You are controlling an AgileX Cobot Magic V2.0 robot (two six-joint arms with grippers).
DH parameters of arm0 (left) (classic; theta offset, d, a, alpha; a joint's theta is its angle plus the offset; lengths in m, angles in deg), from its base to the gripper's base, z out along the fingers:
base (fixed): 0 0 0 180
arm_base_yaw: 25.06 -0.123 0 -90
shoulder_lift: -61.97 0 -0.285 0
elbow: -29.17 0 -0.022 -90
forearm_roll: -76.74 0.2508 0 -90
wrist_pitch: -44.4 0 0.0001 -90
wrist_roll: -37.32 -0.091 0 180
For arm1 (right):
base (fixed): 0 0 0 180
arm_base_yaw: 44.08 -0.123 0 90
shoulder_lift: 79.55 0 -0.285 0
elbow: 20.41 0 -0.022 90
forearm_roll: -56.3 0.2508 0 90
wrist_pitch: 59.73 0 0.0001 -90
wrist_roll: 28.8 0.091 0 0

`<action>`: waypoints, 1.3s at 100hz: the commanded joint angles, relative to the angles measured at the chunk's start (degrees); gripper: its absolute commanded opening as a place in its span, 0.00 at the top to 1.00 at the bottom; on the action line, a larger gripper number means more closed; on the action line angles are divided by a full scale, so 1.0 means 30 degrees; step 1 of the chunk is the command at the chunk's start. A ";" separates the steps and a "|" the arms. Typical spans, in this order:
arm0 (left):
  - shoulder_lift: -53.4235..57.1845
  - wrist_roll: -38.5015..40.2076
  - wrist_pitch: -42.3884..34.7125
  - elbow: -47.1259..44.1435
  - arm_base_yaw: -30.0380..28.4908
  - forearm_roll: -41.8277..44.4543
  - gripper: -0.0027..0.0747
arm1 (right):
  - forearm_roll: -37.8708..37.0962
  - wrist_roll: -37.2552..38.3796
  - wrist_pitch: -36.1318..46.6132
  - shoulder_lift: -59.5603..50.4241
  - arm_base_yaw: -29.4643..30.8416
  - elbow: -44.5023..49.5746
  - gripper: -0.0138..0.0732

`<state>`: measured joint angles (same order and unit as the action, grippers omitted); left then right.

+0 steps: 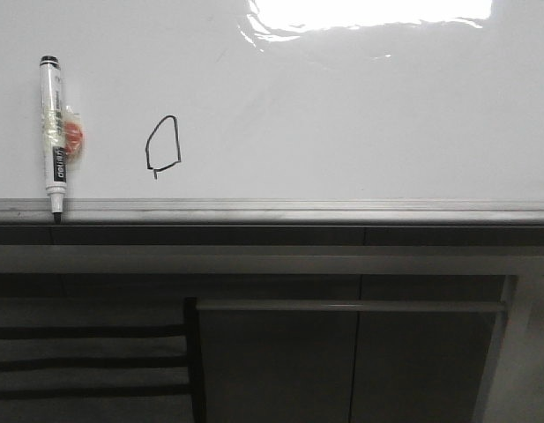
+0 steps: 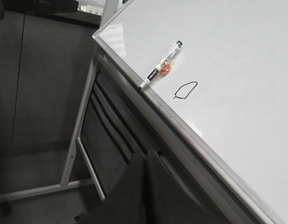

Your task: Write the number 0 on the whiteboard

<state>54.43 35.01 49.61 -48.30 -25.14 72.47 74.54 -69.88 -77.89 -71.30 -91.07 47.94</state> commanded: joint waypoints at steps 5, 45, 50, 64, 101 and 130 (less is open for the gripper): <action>0.0472 0.0165 0.1518 -0.0594 -0.0017 -0.0308 0.99 | -0.0055 -0.0022 0.1454 0.0206 0.0100 -0.0476 0.92; 0.0511 0.0165 0.3651 -0.0598 -0.0029 0.1259 0.99 | -0.0055 -0.0022 0.1454 0.0206 0.0100 -0.0476 0.92; 0.0511 0.0125 0.3651 -0.0598 -0.0029 0.1843 0.99 | -0.0055 -0.0022 0.1454 0.0206 0.0100 -0.0476 0.92; 0.0511 0.0125 0.3651 -0.0598 -0.0029 0.0748 0.99 | -0.0055 -0.0022 0.1454 0.0206 0.0100 -0.0476 0.92; 0.0511 0.0125 0.3611 -0.0598 -0.0029 0.0512 0.99 | -0.0055 -0.0022 0.1454 0.0206 0.0100 -0.0476 0.92; 0.0511 0.0125 0.3611 -0.0598 -0.0029 0.0512 0.99 | -0.0055 -0.0022 0.1454 0.0206 0.0100 -0.0476 0.92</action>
<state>54.43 35.01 63.50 -48.30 -25.18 74.71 74.54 -69.88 -77.89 -71.30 -91.07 47.94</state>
